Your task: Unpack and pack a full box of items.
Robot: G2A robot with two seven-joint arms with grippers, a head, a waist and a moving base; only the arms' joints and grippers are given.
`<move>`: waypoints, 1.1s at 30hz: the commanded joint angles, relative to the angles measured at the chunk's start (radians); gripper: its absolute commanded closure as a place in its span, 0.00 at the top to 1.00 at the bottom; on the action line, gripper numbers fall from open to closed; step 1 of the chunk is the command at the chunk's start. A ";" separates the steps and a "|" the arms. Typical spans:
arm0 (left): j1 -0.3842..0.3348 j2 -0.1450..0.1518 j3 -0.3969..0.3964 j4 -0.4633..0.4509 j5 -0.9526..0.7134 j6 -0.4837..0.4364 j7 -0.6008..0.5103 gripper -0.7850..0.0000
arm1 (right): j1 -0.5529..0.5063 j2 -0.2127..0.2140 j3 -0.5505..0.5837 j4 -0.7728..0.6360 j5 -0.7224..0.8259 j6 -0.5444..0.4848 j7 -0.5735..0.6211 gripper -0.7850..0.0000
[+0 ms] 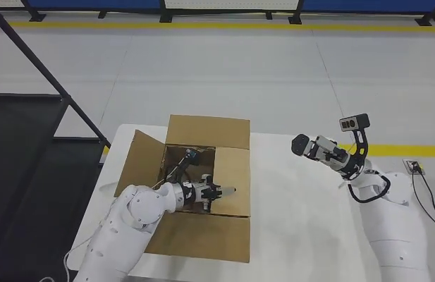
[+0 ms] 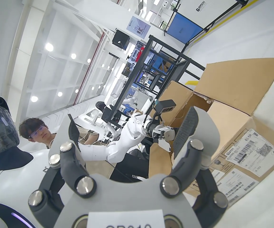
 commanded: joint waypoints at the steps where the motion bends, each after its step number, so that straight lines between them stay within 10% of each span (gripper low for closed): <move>1: -0.004 0.002 -0.009 -0.004 -0.019 -0.012 -0.009 1.00 | 0.003 0.004 -0.006 0.003 0.010 -0.002 -0.002 1.00; 18: 0.090 0.001 0.014 -0.264 0.056 -0.017 0.204 1.00 | -0.061 0.037 0.013 -0.054 0.135 -0.121 -0.121 1.00; 33: -0.028 -0.061 0.217 -0.145 0.051 -0.022 0.327 1.00 | -0.207 0.076 0.076 -0.164 0.181 -0.194 -0.194 1.00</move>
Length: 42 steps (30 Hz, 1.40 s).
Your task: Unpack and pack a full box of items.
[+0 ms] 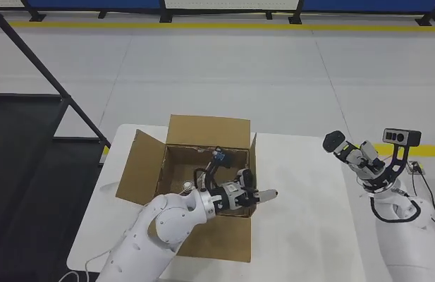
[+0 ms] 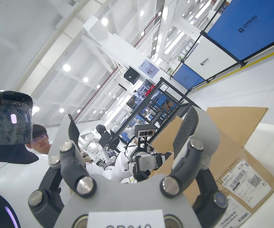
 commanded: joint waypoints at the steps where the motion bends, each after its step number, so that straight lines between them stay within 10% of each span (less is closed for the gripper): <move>1: -0.028 -0.012 0.035 0.032 0.000 0.006 -0.003 1.00 | -0.016 0.005 0.007 -0.010 0.005 -0.005 -0.005 1.00; 15: -0.208 -0.114 0.253 0.286 0.012 0.115 -0.080 1.00 | -0.108 0.032 0.050 -0.078 0.022 -0.050 -0.050 1.00; 26: -0.260 -0.154 0.266 0.345 0.013 0.101 -0.082 1.00 | -0.109 0.046 0.043 -0.078 0.040 -0.068 -0.069 1.00; 34: -0.165 -0.087 0.060 0.133 -0.013 0.013 -0.165 1.00 | -0.047 0.052 0.022 -0.073 0.005 -0.041 -0.085 1.00; 42: 0.103 0.012 -0.351 -0.222 -0.048 -0.086 -0.256 1.00 | 0.049 0.055 -0.064 -0.178 -0.211 0.048 -0.142 1.00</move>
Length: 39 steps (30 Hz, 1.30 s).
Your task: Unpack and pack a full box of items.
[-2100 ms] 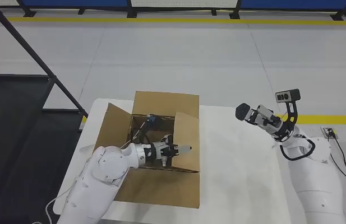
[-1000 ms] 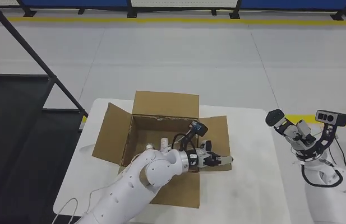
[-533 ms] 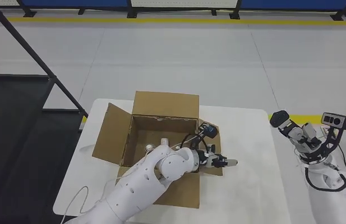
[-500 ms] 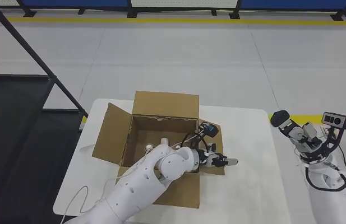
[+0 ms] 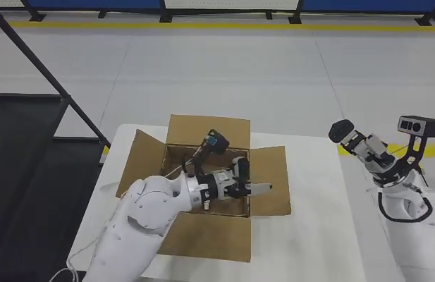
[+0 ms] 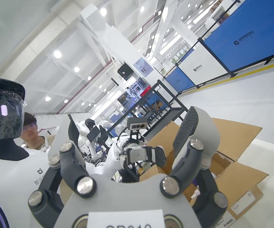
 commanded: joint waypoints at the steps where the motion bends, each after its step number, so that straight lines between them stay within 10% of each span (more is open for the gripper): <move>1: 0.088 0.020 -0.133 -0.096 -0.010 -0.017 0.004 1.00 | 0.033 -0.002 -0.042 -0.025 -0.091 0.045 -0.025 1.00; 9: 0.377 0.066 -0.577 -0.249 -0.137 -0.101 0.069 1.00 | 0.217 -0.027 -0.310 -0.047 -0.476 0.287 -0.133 1.00; 17: 0.589 0.080 -0.871 -0.187 -0.292 -0.194 0.131 1.00 | 0.414 -0.095 -0.659 0.075 -0.676 0.441 -0.112 1.00; 25: 0.669 0.090 -0.948 -0.069 -0.404 -0.257 0.117 1.00 | 0.549 -0.216 -0.979 0.261 -0.779 0.547 -0.160 1.00; 39: 0.675 0.091 -0.946 -0.061 -0.407 -0.253 0.115 1.00 | 0.543 -0.219 -0.991 0.245 -0.802 0.541 -0.172 1.00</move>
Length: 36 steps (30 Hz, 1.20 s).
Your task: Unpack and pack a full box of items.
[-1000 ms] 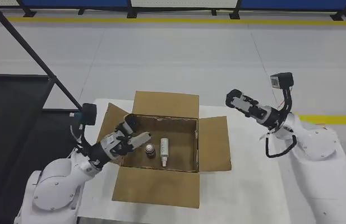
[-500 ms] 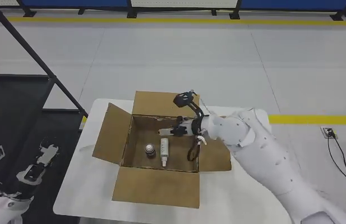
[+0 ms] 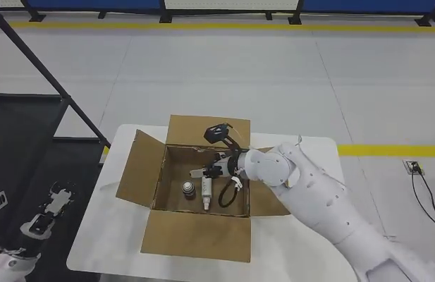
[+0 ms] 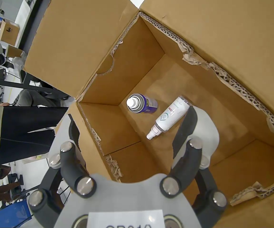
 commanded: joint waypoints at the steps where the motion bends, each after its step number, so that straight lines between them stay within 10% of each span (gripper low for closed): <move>1: 0.000 0.001 0.009 -0.004 -0.003 0.022 0.008 1.00 | -0.002 -0.008 -0.029 -0.021 -0.052 0.000 -0.004 1.00; 10: -0.014 0.015 0.010 0.026 -0.002 0.057 -0.005 1.00 | 0.169 -0.171 -0.305 0.098 -0.284 0.154 0.148 1.00; 25: 0.024 0.031 0.015 0.043 -0.079 -0.005 -0.073 1.00 | 0.239 -0.475 -0.425 0.598 -0.270 -0.036 0.072 1.00; 31: 0.032 0.036 0.032 0.041 -0.072 -0.016 -0.065 1.00 | 0.247 -0.548 -0.421 0.741 -0.253 -0.103 0.067 0.53; 36: 0.027 0.042 0.037 0.043 -0.073 -0.011 -0.064 1.00 | 0.247 -0.587 -0.413 0.828 -0.256 -0.122 0.025 0.48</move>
